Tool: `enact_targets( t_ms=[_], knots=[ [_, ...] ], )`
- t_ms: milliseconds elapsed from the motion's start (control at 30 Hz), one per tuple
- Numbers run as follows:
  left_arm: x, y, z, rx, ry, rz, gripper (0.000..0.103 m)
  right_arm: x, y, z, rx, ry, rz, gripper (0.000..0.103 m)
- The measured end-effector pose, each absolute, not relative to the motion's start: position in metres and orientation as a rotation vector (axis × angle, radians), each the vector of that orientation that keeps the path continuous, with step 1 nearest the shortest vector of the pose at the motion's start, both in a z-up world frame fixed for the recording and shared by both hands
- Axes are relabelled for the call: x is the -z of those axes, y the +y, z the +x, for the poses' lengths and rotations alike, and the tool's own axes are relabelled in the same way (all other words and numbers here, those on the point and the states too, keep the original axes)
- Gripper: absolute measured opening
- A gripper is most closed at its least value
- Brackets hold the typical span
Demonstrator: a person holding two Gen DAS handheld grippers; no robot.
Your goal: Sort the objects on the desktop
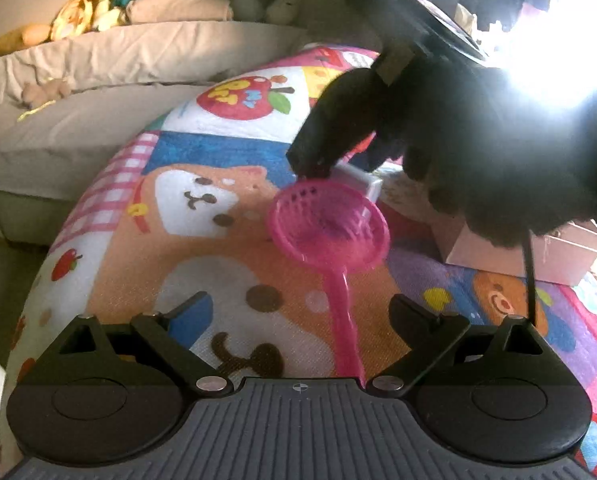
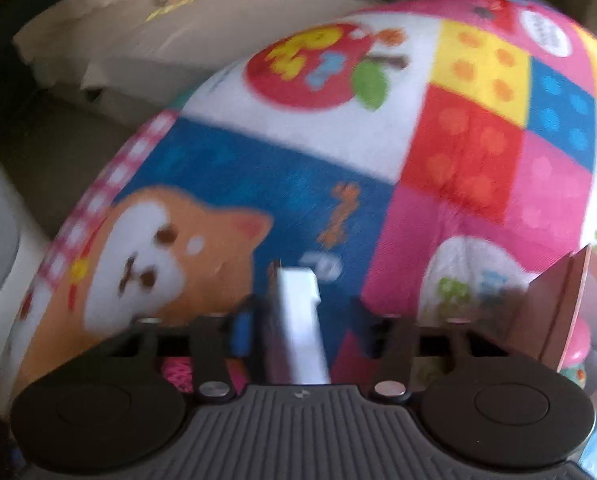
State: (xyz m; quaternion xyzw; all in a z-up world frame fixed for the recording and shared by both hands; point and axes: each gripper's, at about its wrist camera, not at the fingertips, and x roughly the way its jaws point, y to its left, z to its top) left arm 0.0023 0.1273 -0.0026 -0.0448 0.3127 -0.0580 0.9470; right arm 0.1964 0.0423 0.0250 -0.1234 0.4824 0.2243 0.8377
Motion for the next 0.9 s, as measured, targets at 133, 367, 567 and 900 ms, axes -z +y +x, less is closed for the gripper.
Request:
enact_targets(
  t_ms=[133, 367, 567, 900],
  knots=[
    [0.001, 0.123, -0.002, 0.134, 0.629, -0.066, 0.099, -0.026, 0.035, 0.170, -0.519, 1.022, -0.271, 0.028],
    [0.002, 0.104, -0.014, 0.223, 0.663, 0.026, 0.100, -0.032, 0.013, 0.106, -0.580, 0.997, -0.294, 0.018],
    [0.005, 0.091, -0.020, 0.244, 0.690, 0.092, 0.100, -0.032, -0.016, 0.058, -0.605, 0.964, -0.299, 0.018],
    [0.008, 0.072, -0.014, 0.268, 0.721, 0.141, 0.101, -0.030, -0.072, 0.027, -0.560, 0.940, -0.245, 0.018]
  ],
)
